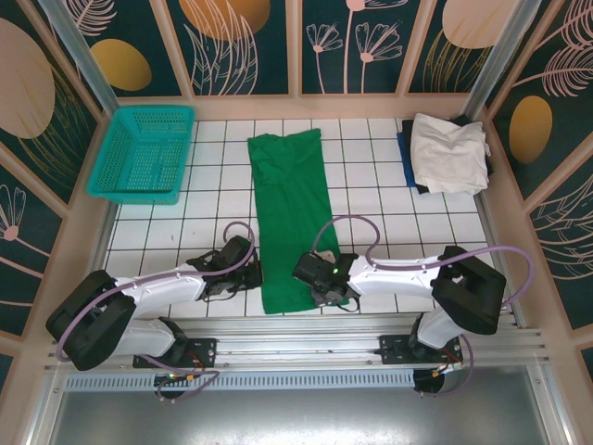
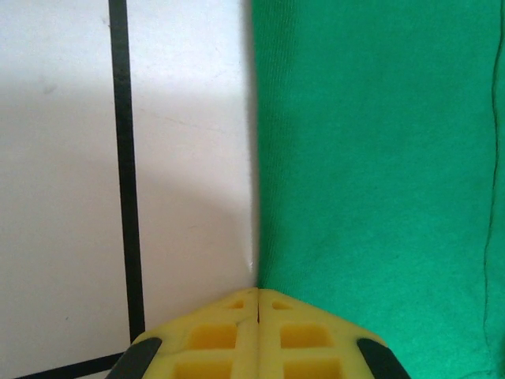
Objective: Fold and stack the t-shirts
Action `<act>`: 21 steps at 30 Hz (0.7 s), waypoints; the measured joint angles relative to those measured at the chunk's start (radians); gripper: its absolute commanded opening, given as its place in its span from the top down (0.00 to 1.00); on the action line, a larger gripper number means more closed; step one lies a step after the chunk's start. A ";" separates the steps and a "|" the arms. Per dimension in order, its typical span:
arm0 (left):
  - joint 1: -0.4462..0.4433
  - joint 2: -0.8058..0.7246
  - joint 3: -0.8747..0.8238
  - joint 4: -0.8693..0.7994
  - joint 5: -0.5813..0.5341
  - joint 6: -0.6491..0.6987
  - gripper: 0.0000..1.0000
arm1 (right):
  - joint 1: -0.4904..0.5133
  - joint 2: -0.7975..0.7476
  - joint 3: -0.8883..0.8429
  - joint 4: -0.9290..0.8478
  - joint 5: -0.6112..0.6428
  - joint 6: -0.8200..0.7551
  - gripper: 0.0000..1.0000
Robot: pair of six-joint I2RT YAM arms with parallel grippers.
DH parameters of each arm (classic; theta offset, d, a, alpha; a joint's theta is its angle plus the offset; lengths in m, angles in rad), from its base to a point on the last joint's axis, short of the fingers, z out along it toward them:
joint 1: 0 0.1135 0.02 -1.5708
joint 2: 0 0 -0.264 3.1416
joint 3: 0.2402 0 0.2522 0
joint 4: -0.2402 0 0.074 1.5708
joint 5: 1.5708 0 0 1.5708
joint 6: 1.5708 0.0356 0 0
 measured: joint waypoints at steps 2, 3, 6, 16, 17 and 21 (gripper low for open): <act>0.000 0.000 0.001 -0.004 -0.005 0.000 1.00 | 0.000 -0.016 0.000 -0.007 0.000 0.000 0.93; 0.000 -0.001 0.001 -0.004 -0.008 0.000 1.00 | 0.000 -0.024 0.000 -0.010 0.000 0.000 0.97; -0.002 -0.004 0.001 -0.008 -0.019 0.000 1.00 | 0.000 -0.035 0.000 -0.017 -0.005 0.007 0.99; -0.003 -0.008 0.002 -0.023 -0.031 -0.001 1.00 | 0.054 -0.083 -0.017 -0.072 -0.030 0.004 0.96; -0.003 -0.008 0.002 -0.024 -0.032 -0.002 1.00 | 0.056 -0.089 -0.027 -0.069 -0.042 0.002 0.95; -0.003 -0.020 0.002 -0.041 -0.039 -0.008 0.80 | 0.068 -0.073 -0.047 -0.060 -0.074 -0.004 0.86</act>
